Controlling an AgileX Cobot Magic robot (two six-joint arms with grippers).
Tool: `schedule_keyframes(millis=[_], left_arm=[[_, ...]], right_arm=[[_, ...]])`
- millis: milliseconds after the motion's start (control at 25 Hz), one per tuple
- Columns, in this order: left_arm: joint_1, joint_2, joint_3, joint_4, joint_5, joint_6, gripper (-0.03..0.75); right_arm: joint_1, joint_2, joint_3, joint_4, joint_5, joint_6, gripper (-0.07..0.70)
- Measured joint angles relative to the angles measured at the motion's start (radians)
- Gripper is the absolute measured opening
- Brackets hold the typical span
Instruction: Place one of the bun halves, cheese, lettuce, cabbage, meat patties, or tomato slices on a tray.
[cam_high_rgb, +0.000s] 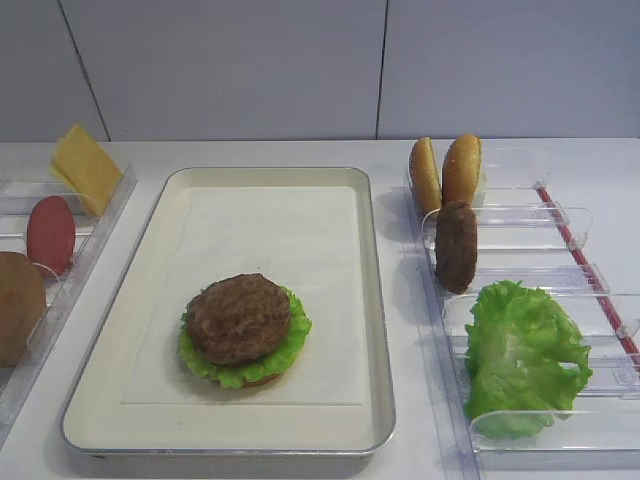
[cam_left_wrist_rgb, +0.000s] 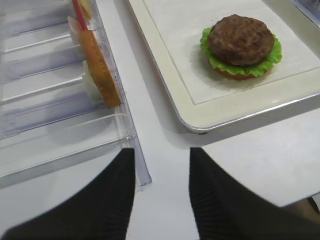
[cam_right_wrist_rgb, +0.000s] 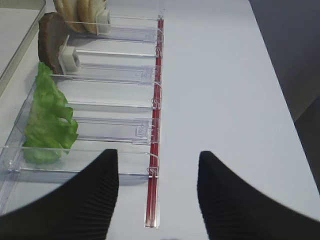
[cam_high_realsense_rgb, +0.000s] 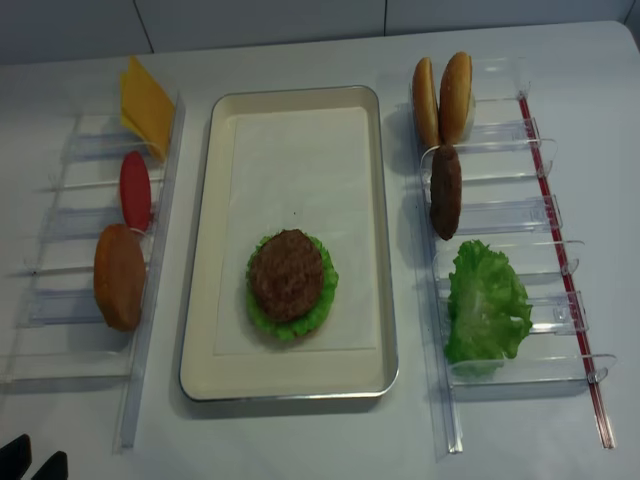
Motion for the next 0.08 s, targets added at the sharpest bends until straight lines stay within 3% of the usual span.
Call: schedule_keyframes(millis=[80], left_arm=[[0.000,0.000,0.000,0.000,0.000,0.000,0.262]], right_arm=[[0.000,0.000,0.000,0.000,-0.002,0.000,0.403]])
